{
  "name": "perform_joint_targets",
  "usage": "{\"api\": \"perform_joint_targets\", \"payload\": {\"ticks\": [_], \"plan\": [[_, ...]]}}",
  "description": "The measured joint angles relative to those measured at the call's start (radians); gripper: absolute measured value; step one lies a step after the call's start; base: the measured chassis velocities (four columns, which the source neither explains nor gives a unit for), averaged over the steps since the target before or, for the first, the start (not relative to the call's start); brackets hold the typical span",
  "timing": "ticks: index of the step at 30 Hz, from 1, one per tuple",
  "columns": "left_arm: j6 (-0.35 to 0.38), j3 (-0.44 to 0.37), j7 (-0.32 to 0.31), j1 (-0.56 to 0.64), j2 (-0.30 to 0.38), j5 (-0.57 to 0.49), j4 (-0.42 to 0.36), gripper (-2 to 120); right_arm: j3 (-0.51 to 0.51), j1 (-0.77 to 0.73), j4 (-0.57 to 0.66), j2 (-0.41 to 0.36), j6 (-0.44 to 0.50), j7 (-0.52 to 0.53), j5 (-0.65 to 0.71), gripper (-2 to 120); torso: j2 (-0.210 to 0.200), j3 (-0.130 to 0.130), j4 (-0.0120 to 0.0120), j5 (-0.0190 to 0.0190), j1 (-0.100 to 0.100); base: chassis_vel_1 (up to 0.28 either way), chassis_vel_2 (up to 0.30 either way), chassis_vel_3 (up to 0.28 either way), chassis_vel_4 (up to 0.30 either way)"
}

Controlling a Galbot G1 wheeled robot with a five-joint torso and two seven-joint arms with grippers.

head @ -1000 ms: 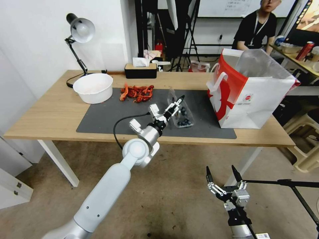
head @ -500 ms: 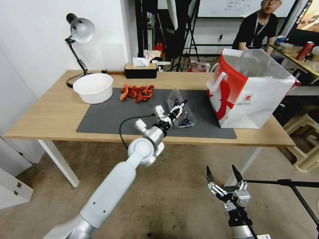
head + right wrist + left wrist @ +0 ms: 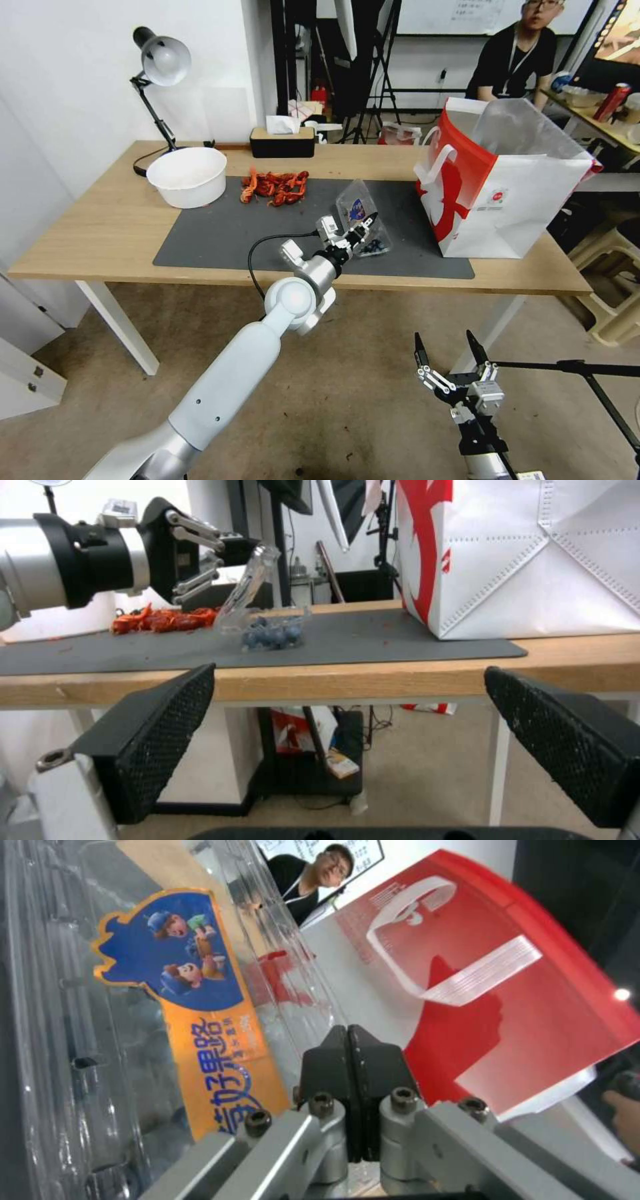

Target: Close the takeout container lid, then place the container into the takeout bag.

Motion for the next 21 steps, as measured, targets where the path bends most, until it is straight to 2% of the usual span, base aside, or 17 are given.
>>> {"api": "perform_joint_targets", "payload": {"ticks": [9, 21], "plan": [[0.038, 0.029, -0.057, -0.032, 0.001, 0.048, 0.019, 0, 0.001, 0.000, 0.009, -0.003, -0.001, 0.000, 0.005, 100, 0.000, 0.000, 0.0000, 0.0000, 0.000, 0.000, 0.000, 0.000, 0.000], [0.132, 0.053, -0.181, -0.069, 0.016, 0.131, 0.034, 0, 0.008, 0.015, 0.056, -0.023, -0.048, -0.001, 0.047, 100, 0.000, 0.000, -0.0001, -0.0001, 0.000, 0.000, 0.000, 0.000, 0.000]]}}
